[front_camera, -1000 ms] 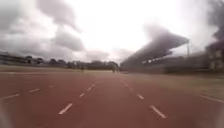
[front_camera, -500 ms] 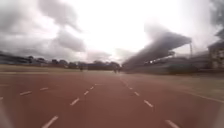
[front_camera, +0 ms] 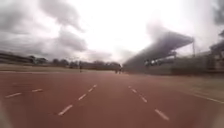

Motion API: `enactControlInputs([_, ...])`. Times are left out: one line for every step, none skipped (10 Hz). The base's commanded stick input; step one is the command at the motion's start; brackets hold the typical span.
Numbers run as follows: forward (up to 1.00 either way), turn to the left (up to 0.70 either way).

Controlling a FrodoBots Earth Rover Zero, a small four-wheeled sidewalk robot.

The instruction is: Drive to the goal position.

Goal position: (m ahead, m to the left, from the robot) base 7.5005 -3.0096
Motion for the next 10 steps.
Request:
enactControlInputs([0.85, 0.00])
enactControlInputs([0.85, 0.00])
enactControlInputs([0.85, 0.00])
enactControlInputs([0.85, 0.00])
enactControlInputs([0.85, 0.00])
enactControlInputs([0.85, 0.00])
enactControlInputs([0.85, 0.00])
enactControlInputs([0.85, 0.00])
enactControlInputs([0.85, 0.00])
enactControlInputs([0.85, 0.00])
